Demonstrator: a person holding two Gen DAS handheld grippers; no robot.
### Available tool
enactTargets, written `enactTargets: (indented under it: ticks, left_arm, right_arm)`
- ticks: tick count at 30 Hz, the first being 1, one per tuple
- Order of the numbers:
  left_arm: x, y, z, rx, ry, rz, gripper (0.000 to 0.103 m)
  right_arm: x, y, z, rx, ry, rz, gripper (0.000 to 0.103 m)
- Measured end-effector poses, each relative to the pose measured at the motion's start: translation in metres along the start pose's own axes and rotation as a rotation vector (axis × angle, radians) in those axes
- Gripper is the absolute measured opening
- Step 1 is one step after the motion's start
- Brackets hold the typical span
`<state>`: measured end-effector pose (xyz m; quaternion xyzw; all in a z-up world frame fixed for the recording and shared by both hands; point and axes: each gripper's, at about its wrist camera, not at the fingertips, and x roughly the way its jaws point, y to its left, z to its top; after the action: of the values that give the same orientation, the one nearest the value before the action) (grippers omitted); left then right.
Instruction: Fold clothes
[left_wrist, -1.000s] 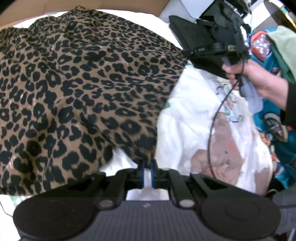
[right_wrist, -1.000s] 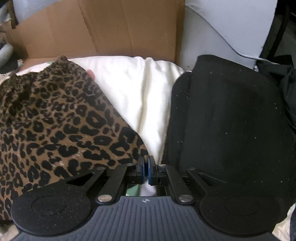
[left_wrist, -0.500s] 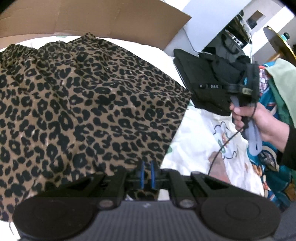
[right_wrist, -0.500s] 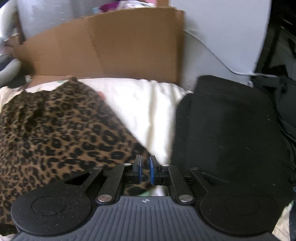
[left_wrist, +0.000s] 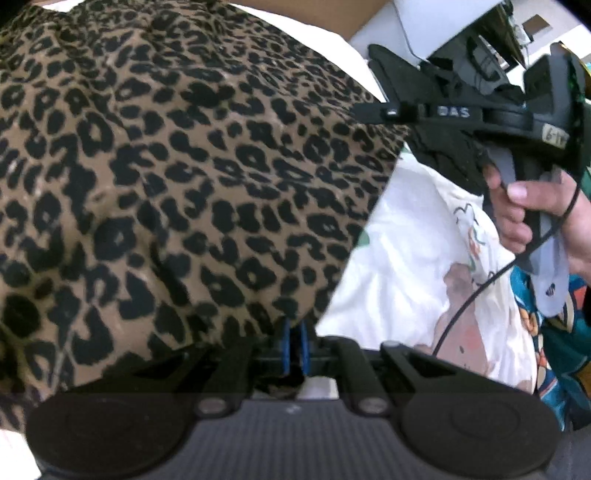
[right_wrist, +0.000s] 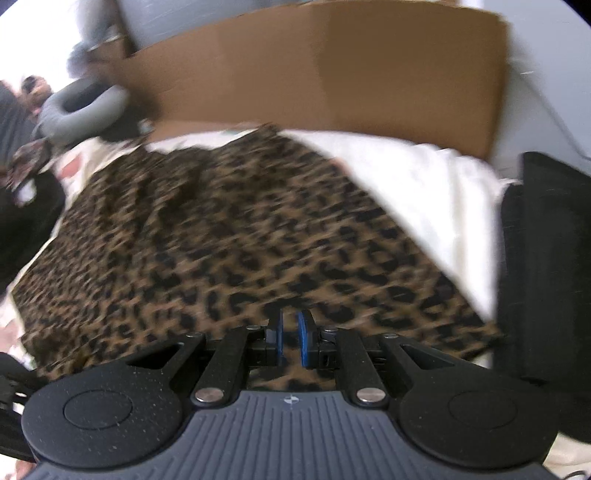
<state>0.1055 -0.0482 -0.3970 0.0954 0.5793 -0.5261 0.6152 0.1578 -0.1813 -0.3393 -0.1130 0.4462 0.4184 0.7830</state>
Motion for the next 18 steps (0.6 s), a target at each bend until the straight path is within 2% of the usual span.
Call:
enactTargets:
  ticks: [4, 10, 14, 15, 18]
  left_arm:
    - [-0.012, 0.001, -0.002, -0.008, -0.016, 0.004, 0.006]
    - [-0.029, 0.002, -0.004, -0.019, -0.04, 0.011, 0.007]
    - [-0.043, 0.005, -0.006, -0.032, -0.062, 0.025, 0.017]
    - [-0.049, 0.008, -0.006, -0.039, -0.071, 0.036, 0.017]
    - [-0.067, 0.019, -0.013, -0.059, -0.082, 0.074, 0.018]
  right_arm:
    - [0.011, 0.024, -0.016, -0.053, 0.054, 0.065, 0.011]
    - [0.019, 0.038, -0.036, -0.063, 0.12, 0.103, 0.011]
    - [0.025, 0.045, -0.045, -0.097, 0.183, 0.089, 0.012]
    - [0.026, 0.044, -0.047, -0.103, 0.196, 0.079, 0.016]
    - [0.02, 0.042, -0.048, -0.099, 0.206, 0.07, 0.016]
